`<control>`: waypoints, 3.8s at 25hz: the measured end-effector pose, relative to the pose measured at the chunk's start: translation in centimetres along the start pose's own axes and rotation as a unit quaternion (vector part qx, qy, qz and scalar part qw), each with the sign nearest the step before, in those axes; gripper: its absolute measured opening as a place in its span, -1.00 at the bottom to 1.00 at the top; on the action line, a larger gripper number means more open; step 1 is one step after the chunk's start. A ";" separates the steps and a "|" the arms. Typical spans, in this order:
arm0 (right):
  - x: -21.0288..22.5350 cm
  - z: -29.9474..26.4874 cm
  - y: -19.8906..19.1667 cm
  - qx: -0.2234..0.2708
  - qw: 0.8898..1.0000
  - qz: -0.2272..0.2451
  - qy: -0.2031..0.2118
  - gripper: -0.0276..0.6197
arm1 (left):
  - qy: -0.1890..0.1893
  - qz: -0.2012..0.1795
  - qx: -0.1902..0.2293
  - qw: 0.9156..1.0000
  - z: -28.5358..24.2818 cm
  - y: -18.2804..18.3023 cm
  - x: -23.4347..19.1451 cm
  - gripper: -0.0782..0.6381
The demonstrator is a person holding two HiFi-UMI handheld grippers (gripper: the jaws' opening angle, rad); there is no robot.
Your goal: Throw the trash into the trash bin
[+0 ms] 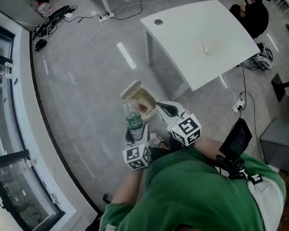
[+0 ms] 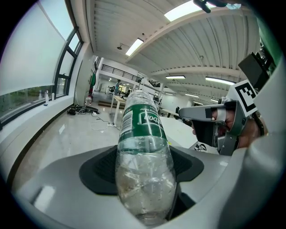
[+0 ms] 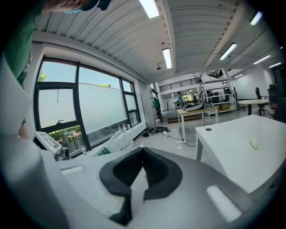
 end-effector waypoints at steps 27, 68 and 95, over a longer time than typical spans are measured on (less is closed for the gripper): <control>6.1 -14.3 -14.7 -0.161 0.986 -0.005 0.038 -0.91 | 0.035 0.034 -0.207 0.977 -12.8 -13.1 -8.5 0.16; 8.6 -25.2 -33.7 -0.251 0.967 -0.006 0.048 -0.91 | 0.040 0.125 -0.400 0.907 -26.1 -31.4 -19.9 0.19; 10.0 -25.5 -33.8 -0.247 0.968 -0.012 0.038 -0.91 | 0.064 0.114 -0.334 0.933 -27.9 -29.0 -21.5 0.16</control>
Point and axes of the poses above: the fingertips, and each gripper's own axes: z backward along the fingers, x to its right, y out of its top, the point moved 3 cm from there along z, backward along the fingers, and after that the axes turned 14 degrees about -y, right-handed, at the moved point
